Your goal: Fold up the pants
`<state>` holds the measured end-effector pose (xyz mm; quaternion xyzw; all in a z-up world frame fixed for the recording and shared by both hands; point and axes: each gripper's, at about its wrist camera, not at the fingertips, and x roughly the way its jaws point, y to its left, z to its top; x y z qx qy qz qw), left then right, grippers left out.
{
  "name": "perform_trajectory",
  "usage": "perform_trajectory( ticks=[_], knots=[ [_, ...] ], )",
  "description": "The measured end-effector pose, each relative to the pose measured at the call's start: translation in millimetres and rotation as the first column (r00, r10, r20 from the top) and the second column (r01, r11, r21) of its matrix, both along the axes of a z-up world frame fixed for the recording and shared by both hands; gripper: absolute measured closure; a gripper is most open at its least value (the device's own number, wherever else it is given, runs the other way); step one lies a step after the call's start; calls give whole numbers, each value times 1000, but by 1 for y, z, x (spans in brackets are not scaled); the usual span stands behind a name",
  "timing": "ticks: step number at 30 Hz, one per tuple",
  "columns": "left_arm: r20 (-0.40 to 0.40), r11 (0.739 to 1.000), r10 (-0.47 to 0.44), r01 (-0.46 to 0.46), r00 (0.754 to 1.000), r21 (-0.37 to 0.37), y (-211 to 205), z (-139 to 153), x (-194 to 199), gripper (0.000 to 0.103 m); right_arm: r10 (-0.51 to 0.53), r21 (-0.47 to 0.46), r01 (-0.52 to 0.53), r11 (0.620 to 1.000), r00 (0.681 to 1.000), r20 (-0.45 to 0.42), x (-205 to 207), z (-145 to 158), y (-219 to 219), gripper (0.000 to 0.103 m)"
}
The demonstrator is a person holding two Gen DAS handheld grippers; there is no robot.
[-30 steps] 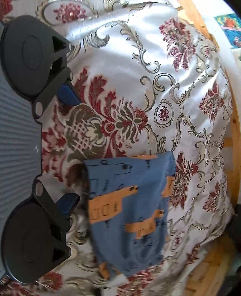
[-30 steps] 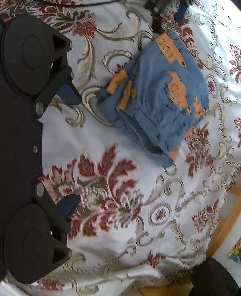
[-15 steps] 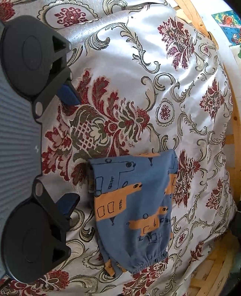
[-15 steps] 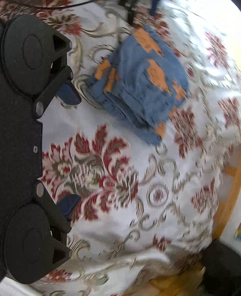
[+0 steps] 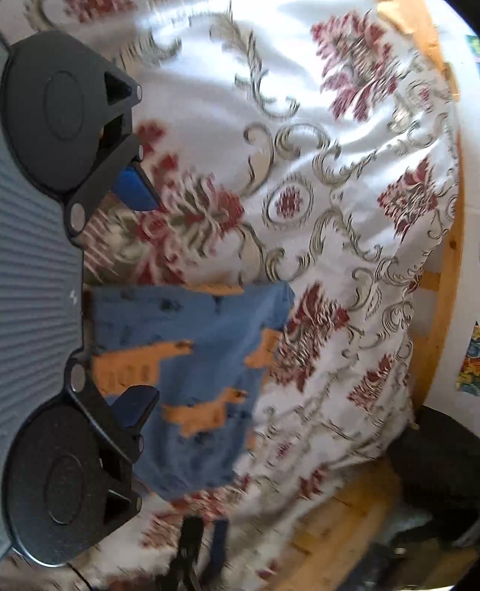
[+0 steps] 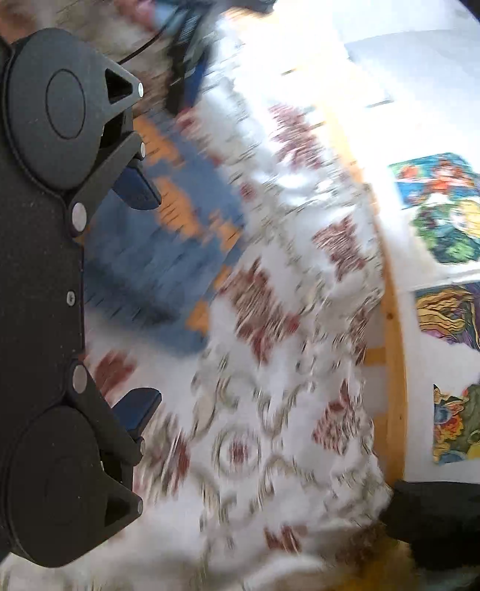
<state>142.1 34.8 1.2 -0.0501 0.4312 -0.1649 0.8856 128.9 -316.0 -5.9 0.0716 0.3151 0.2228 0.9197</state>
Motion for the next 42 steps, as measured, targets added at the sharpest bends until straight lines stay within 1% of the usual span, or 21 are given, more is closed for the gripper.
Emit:
perform_trajectory(
  ticks=[3,5,7,9,10,11,12,13,14,15,17,20,25,29,32,36,37,38,39,41,42],
  knots=[
    [-36,997,11,-13,999,-71,4,-10,15,0,-28,176,41,983,997,-73,33,-10,-1,2],
    [-70,993,21,-28,997,-112,7,-18,24,2,-61,244,92,965,989,-132,51,-20,-5,7],
    [-102,989,3,-18,995,-148,8,-24,29,7,-65,238,105,966,983,-171,62,-30,-6,13],
    [-110,989,-10,-6,994,-145,7,-28,30,12,-80,210,118,971,980,-184,69,-39,-6,26],
    [-102,992,-15,2,995,-127,5,-28,29,18,-95,214,134,968,978,-185,69,-42,-8,30],
    [-93,994,-22,13,995,-104,4,-29,27,30,-115,221,156,963,975,-190,68,-44,-9,43],
    [-87,997,-28,22,996,-76,1,-29,26,38,-127,233,172,957,972,-198,68,-45,-10,60],
    [-86,997,-40,34,995,-63,-1,-29,25,54,-128,244,177,954,970,-205,67,-47,-9,65],
    [-92,995,-61,54,994,-80,-2,-28,24,67,-130,242,178,954,971,-202,66,-48,-7,70],
    [-94,994,-63,55,994,-90,-4,-27,24,68,-131,231,175,957,973,-192,66,-48,-4,74],
    [-77,997,-64,60,995,-56,-10,-21,22,77,-137,197,169,966,977,-165,62,-43,1,77],
    [-54,998,-56,54,997,-45,-14,-10,19,83,-147,153,163,975,983,-110,58,-26,8,82],
    [33,997,-63,65,997,-47,-23,13,22,84,-116,46,115,992,993,26,64,13,23,85],
    [107,998,-47,52,993,-44,-34,25,37,84,-122,18,121,992,988,91,84,35,25,85],
    [80,997,-12,18,997,-79,-36,18,56,83,-142,10,141,990,988,65,107,34,22,85],
    [-11,995,31,-32,999,-91,-31,-11,76,82,-156,-26,156,987,988,-12,131,9,25,83],
    [-29,995,37,-40,999,-94,-28,-18,76,78,-163,-39,162,986,986,-20,133,4,28,82],
    [-39,994,47,-50,998,-94,-25,-21,75,69,-174,-55,172,984,985,-21,133,0,29,77],
    [-36,994,62,-65,997,-92,-21,-23,73,65,-184,-63,183,981,983,-19,131,-1,29,70],
    [-19,993,85,-86,996,-75,-16,-21,67,43,-207,-63,206,976,978,-2,122,2,27,64],
    [-11,994,92,-93,996,-60,-15,-19,65,39,-213,-62,214,975,977,11,116,5,26,56]
  ],
)
